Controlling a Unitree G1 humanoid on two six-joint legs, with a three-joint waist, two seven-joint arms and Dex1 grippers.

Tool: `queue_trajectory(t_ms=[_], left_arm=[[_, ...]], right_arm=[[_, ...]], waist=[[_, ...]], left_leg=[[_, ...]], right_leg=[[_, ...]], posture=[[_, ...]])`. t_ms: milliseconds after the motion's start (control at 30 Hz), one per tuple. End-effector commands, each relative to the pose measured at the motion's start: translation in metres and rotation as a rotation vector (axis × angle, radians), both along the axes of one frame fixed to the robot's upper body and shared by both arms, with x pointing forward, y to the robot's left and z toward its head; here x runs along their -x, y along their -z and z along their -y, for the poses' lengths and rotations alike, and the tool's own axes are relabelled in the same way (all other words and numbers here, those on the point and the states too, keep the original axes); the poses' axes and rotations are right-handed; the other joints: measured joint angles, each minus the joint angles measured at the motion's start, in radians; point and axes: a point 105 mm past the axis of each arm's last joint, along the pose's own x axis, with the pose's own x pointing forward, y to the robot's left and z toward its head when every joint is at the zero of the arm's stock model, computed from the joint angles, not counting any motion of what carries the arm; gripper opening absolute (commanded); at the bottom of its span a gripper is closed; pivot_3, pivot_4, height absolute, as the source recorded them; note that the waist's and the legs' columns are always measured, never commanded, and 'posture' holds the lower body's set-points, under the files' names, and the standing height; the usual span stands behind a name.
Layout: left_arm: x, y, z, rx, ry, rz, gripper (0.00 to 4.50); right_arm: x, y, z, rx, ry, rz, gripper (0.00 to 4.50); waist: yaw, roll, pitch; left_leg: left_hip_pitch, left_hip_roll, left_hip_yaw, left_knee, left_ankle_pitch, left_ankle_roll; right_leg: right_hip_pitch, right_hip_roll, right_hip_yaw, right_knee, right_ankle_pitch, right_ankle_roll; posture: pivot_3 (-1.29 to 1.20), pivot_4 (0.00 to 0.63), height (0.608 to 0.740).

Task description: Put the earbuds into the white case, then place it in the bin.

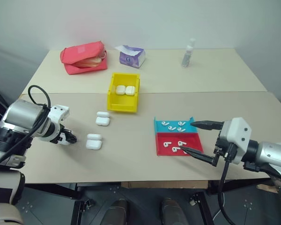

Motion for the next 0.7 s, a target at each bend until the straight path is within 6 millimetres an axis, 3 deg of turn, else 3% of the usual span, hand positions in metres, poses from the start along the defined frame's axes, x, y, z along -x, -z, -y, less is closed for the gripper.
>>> queue_trajectory(t_ms=[33,200,333,433,600,700], left_arm=[[0.006,-0.001,-0.015,-0.048,-0.055,-0.011,2.77],[0.009,-0.004,-0.017,-0.053,-0.035,0.011,2.77],[-0.003,-0.022,-0.005,-0.022,0.051,0.181,2.77],[-0.022,-0.061,0.013,0.085,0.092,0.457,2.77],[-0.03,-0.119,0.049,0.353,0.276,0.918,2.77],[-0.03,-0.14,0.078,0.541,0.41,1.028,2.77]], right_arm=[[0.002,-0.009,-0.002,0.003,-0.01,0.041,4.5],[0.0,-0.009,-0.004,-0.003,-0.015,0.046,4.5],[-0.003,-0.008,-0.005,-0.008,-0.015,0.051,4.5],[-0.007,-0.007,-0.007,-0.018,-0.013,0.065,4.5],[-0.012,-0.009,-0.011,-0.044,0.014,0.103,4.5],[-0.015,-0.01,-0.011,-0.068,0.048,0.127,4.5]], waist=[[-0.001,0.0,0.0],[-0.005,0.0,0.0],[-0.007,0.0,0.0],[0.008,-0.001,0.0],[0.015,-0.002,-0.001],[0.019,-0.002,-0.001]], left_leg=[[0.0,0.0,0.0,0.0,0.0,0.0],[0.0,0.0,0.001,0.0,0.0,0.0],[0.0,0.001,0.001,0.0,0.0,0.0],[-0.001,0.001,0.001,0.0,0.0,0.0],[-0.006,0.001,0.001,0.005,0.0,0.0],[-0.008,0.0,0.001,0.006,0.001,-0.002]], right_leg=[[0.0,0.0,0.0,0.0,0.0,0.0],[0.0,0.0,0.001,0.0,0.0,0.0],[-0.001,0.001,0.002,0.0,0.0,0.0],[-0.001,0.0,0.002,0.0,0.0,0.0],[-0.004,-0.001,0.0,-0.001,0.0,0.0],[-0.005,-0.002,0.0,-0.002,0.0,0.0]], posture=[[0.0,0.15,0.74],[0.0,0.15,0.74],[0.0,0.15,0.74],[0.0,0.15,0.74],[0.0,0.15,0.74],[0.0,0.15,0.74]])
